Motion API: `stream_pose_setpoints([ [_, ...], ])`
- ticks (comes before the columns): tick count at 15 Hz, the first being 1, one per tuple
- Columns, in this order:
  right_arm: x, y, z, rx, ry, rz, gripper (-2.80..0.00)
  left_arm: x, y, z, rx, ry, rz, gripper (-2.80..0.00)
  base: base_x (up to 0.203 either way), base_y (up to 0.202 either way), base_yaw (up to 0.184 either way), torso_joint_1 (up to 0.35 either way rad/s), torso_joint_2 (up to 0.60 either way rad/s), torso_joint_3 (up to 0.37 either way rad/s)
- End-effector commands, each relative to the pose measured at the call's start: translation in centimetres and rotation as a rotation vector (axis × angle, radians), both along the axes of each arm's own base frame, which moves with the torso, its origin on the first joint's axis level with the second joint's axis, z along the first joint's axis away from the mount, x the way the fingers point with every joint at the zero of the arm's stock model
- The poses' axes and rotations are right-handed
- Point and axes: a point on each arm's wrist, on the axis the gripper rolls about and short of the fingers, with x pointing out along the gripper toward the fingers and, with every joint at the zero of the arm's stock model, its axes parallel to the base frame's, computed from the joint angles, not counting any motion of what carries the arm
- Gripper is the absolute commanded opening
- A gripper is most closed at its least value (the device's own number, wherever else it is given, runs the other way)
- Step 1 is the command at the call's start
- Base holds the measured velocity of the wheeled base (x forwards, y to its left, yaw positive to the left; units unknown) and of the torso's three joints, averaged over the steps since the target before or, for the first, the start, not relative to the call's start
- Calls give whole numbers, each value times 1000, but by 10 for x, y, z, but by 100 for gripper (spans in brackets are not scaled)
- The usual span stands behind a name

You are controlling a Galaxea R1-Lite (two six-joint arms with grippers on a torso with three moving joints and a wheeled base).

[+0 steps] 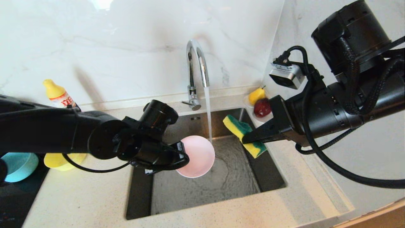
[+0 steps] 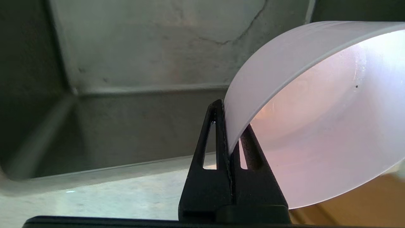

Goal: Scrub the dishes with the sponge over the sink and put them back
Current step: Rinse the bowl

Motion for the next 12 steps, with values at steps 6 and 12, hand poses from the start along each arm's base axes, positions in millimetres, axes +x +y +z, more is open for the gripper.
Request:
stream_pose_setpoints([
  [6, -1, -4, -3, -5, 13, -5, -280, 48, -14, -12, -43, 84, 133, -280, 0, 0, 0, 0, 0, 0],
  [12, -2, -5, -9, -17, 30, -7, -280, 70, -23, -20, -68, 76, 159, -280, 0, 0, 0, 0, 0, 0],
])
